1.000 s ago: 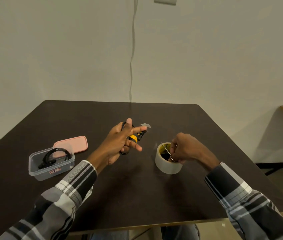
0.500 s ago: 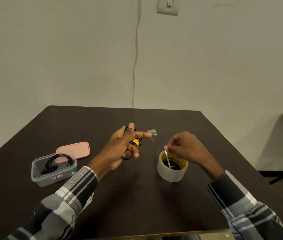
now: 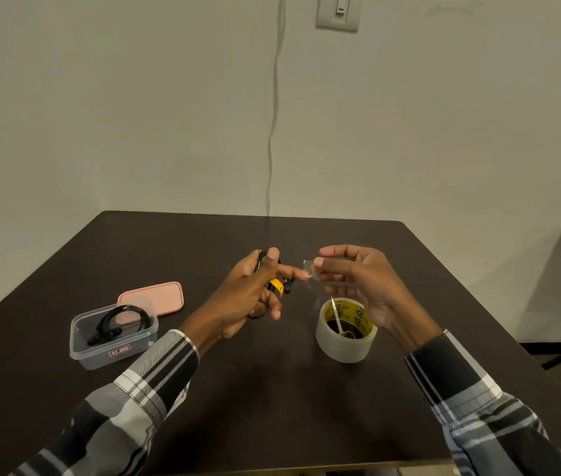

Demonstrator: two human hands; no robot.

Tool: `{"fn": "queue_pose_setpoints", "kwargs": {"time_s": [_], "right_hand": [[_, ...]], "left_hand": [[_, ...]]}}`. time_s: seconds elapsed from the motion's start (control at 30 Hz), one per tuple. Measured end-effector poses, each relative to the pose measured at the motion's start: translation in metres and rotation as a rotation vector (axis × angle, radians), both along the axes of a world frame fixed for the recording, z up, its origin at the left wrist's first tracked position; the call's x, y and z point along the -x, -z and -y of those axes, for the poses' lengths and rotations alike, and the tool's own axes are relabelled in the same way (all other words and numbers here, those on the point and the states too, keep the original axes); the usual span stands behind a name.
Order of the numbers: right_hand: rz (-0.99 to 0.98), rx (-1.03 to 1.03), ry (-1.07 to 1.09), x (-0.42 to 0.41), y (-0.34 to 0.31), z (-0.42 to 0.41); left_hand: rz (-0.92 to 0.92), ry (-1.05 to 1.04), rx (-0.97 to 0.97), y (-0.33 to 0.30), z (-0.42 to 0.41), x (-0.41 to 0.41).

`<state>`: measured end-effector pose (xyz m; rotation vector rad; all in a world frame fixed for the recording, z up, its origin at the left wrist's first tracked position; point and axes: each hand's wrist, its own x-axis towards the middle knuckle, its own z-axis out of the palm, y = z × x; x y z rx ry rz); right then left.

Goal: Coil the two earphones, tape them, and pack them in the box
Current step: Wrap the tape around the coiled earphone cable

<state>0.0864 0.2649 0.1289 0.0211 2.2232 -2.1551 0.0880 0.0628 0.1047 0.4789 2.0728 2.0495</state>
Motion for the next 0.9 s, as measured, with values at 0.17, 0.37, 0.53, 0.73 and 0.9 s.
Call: {"fn": "queue_pose_setpoints", "kwargs": {"time_s": [0.17, 0.37, 0.53, 0.73, 0.9], "right_hand": [[-0.017, -0.038, 0.002, 0.001, 0.002, -0.001], [-0.163, -0.057, 0.043, -0.005, 0.004, 0.003], [-0.272, 0.136, 0.076, -0.013, -0.015, -0.003], [-0.215, 0.251, -0.050, -0.021, -0.021, 0.010], [-0.133, 0.412, -0.080, -0.023, -0.006, 0.031]], "left_hand": [[-0.004, 0.023, 0.031, 0.000, 0.000, 0.001], [0.009, 0.011, 0.083, -0.004, 0.003, 0.006], [0.026, -0.062, 0.142, -0.002, 0.015, 0.014], [0.207, -0.030, -0.163, 0.002, 0.023, 0.017], [0.225, -0.013, -0.285, 0.001, 0.022, 0.016]]}}
